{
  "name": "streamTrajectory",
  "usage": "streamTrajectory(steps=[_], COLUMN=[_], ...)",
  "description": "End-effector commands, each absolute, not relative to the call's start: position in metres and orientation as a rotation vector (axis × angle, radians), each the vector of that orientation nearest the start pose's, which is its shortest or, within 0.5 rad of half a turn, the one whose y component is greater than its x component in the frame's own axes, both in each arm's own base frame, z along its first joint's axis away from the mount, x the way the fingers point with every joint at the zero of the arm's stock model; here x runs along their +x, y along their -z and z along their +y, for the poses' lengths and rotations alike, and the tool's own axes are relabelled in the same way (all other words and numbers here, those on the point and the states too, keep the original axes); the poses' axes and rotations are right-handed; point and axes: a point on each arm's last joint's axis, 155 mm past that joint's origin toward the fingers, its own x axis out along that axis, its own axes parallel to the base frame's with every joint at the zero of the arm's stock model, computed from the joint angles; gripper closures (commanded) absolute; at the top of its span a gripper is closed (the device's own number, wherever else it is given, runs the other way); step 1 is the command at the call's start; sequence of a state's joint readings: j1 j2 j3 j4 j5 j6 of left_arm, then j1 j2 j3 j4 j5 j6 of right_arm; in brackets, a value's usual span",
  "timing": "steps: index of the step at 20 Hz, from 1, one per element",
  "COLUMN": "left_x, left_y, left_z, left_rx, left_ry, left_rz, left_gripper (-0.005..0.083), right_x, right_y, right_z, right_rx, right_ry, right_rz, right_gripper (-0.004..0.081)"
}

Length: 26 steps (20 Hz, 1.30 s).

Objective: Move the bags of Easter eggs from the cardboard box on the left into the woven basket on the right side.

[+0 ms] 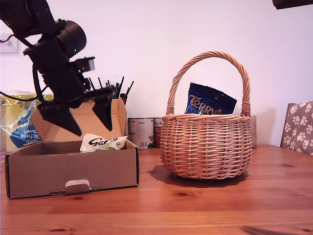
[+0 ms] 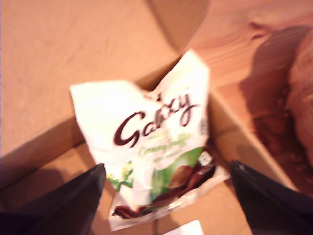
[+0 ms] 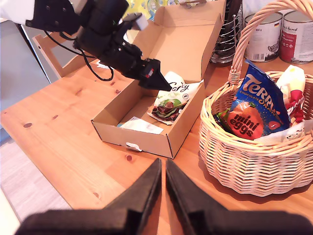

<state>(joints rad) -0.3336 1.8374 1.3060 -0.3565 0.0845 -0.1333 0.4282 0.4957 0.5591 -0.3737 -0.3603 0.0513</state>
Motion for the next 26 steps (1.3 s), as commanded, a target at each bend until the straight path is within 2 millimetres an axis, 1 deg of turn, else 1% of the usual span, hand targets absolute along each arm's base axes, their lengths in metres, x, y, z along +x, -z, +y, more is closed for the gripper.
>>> streamTrajectory(steps=[1, 6, 12, 15, 16, 17, 19, 20, 21, 22, 23, 26], left_x=[0.456, 0.459, 0.46, 0.466, 0.467, 0.466, 0.465, 0.465, 0.466, 0.469, 0.47, 0.467], left_y=[-0.068, -0.038, -0.017, -0.018, -0.018, -0.017, -0.013, -0.013, -0.013, -0.015, -0.017, -0.019], left_z=[-0.174, -0.175, -0.189, -0.191, -0.192, -0.192, -0.191, -0.19, -0.189, -0.189, -0.189, -0.192], left_rx=[-0.015, -0.044, -0.119, -0.124, -0.123, -0.124, -0.124, -0.124, -0.125, -0.127, -0.12, -0.096], left_ry=[0.307, 0.285, 0.322, 0.328, 0.329, 0.332, 0.328, 0.326, 0.325, 0.326, 0.333, 0.363], left_rz=[0.953, 1.002, 1.031, 1.007, 1.003, 1.006, 1.019, 1.019, 1.016, 1.004, 0.994, 0.994], left_gripper=[-0.0012, -0.0012, -0.0009, 0.0004, 0.0053, 0.0145, 0.04, 0.0499, 0.0552, 0.0581, 0.0594, 0.0596], right_x=[0.206, 0.206, 0.206, 0.206, 0.206, 0.206, 0.206, 0.206, 0.206, 0.206, 0.206, 0.206], right_y=[-0.239, -0.24, -0.241, -0.241, -0.241, -0.241, -0.241, -0.241, -0.241, -0.241, -0.241, -0.241], right_z=[0.167, 0.167, 0.168, 0.168, 0.168, 0.168, 0.168, 0.168, 0.168, 0.168, 0.168, 0.168], right_rx=[0.034, 0.031, 0.025, 0.016, 0.015, 0.015, 0.015, 0.015, 0.015, 0.015, 0.015, 0.014], right_ry=[-0.785, -0.785, -0.786, -0.788, -0.788, -0.788, -0.788, -0.788, -0.788, -0.788, -0.788, -0.788], right_rz=[0.313, 0.311, 0.302, 0.298, 0.298, 0.298, 0.298, 0.298, 0.298, 0.298, 0.298, 0.297], right_gripper=[0.078, 0.078, 0.078, 0.078, 0.078, 0.078, 0.078, 0.078, 0.078, 0.078, 0.078, 0.078])
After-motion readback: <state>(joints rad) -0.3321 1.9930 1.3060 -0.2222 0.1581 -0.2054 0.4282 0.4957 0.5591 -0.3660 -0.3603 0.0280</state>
